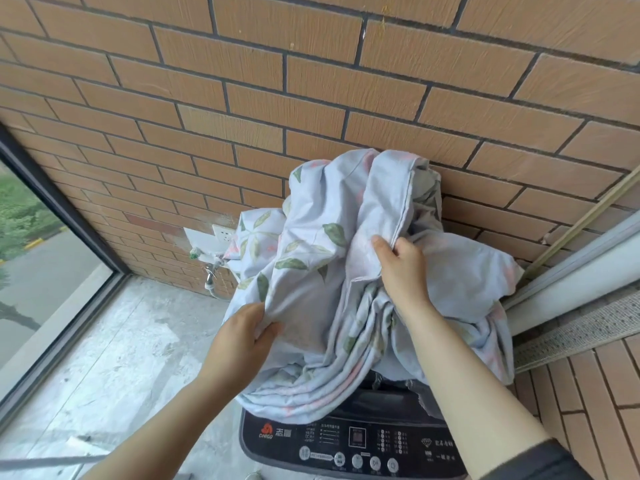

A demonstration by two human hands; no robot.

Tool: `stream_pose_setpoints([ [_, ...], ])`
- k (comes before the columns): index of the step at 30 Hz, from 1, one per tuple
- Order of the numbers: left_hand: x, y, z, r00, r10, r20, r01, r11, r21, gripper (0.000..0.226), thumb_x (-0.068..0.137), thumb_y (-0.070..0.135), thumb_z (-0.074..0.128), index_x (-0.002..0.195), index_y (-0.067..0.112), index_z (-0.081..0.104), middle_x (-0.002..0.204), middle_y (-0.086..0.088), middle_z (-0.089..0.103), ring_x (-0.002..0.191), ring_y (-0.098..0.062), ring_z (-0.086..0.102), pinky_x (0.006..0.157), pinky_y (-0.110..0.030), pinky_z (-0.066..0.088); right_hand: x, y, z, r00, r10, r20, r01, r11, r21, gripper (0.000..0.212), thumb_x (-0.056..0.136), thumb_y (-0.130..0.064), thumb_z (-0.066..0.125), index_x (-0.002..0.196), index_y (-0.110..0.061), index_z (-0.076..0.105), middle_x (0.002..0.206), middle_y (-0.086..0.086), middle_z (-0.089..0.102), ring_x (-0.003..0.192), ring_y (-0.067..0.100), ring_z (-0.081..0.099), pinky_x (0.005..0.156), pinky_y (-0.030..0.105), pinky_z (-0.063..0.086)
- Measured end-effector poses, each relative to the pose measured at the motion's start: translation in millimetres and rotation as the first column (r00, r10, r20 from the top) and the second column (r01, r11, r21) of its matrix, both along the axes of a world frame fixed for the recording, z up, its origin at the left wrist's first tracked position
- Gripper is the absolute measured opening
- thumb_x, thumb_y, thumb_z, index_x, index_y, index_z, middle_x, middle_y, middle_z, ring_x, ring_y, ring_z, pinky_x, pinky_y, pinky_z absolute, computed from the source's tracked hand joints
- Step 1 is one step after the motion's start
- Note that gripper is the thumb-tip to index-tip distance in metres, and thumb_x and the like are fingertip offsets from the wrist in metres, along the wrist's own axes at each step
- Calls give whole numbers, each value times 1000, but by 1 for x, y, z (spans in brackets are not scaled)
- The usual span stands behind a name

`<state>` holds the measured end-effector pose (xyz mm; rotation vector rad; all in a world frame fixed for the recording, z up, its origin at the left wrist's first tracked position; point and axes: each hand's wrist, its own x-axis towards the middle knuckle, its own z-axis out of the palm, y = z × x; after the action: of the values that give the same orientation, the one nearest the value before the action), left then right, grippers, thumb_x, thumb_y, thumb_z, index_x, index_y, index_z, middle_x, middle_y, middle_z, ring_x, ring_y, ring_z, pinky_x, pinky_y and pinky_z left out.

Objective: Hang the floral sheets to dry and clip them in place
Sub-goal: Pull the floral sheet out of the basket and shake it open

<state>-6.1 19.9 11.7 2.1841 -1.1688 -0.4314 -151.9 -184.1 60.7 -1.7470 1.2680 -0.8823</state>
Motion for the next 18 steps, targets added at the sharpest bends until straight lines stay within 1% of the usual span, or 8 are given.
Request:
stream_pose_setpoints([
  [2, 0, 1, 2, 1000, 6, -21, -6, 1000, -8, 26, 88, 20, 64, 72, 10, 46, 71, 1, 51, 66, -15, 49, 57, -26, 39, -8, 15, 6, 1000, 30, -6, -30, 1000, 2, 46, 94, -23, 58, 56, -16, 33, 53, -3, 34, 53, 11, 33, 54, 30, 29],
  [4, -1, 0, 9, 997, 28, -65, -32, 998, -62, 12, 87, 22, 66, 90, 13, 59, 92, 3, 61, 84, -15, 59, 72, -32, 50, -18, 29, 12, 996, 84, -9, -84, 996, 8, 39, 97, -26, 53, 63, -9, 46, 58, 6, 48, 57, 14, 43, 58, 30, 35],
  [6, -2, -3, 20, 996, 48, -75, -59, 986, -154, 26, 85, 24, 68, 109, 16, 60, 106, 6, 59, 96, -13, 59, 81, -32, 51, -30, 43, 19, 991, 133, -8, -133, 991, 7, 37, 98, -31, 49, 78, 0, 57, 73, 14, 61, 66, 22, 53, 64, 34, 43],
  [8, -5, -8, 35, 999, 7, -39, -17, 965, -262, 34, 83, 23, 70, 115, 18, 57, 109, 6, 58, 101, -14, 58, 86, -33, 49, -42, 57, 28, 990, 144, -5, -144, 989, -11, 34, 98, -30, 49, 76, -5, 55, 65, -4, 59, 61, 13, 50, 61, 29, 41],
  [10, -10, -15, 51, 995, -94, 13, 93, 936, -341, 36, 84, 23, 71, 116, 17, 56, 109, 6, 59, 103, -14, 57, 88, -31, 48, -54, 73, 36, 989, 150, -20, -150, 988, -34, 29, 98, -28, 50, 74, -13, 53, 59, -12, 54, 56, 4, 45, 56, 21, 37],
  [13, -21, -26, 75, 950, -302, 79, 308, 867, -392, 35, 88, 26, 65, 120, 16, 56, 113, 6, 58, 104, -9, 58, 89, -26, 47, -67, 92, 39, 981, 183, -60, -187, 979, -79, 25, 98, -28, 52, 83, -8, 57, 69, 7, 57, 62, 15, 48, 59, 27, 40],
  [16, -32, -39, 97, 830, -531, 170, 553, 743, -377, 39, 93, 24, 59, 131, 16, 52, 128, 6, 54, 116, -8, 53, 96, -19, 44, -79, 109, 46, 980, 188, -58, -193, 976, -97, 29, 97, -25, 54, 78, -3, 52, 64, 15, 45, 58, 9, 38, 54, 24, 33],
  [18, -38, -50, 109, 729, -641, 241, 683, 655, -325, 45, 94, 18, 57, 138, 17, 48, 137, 5, 52, 124, -8, 48, 99, -13, 38, -88, 122, 56, 981, 189, -51, -194, 976, -99, 32, 96, -22, 56, 72, -3, 48, 56, 2, 35, 54, 4, 32, 51, 18, 28],
])
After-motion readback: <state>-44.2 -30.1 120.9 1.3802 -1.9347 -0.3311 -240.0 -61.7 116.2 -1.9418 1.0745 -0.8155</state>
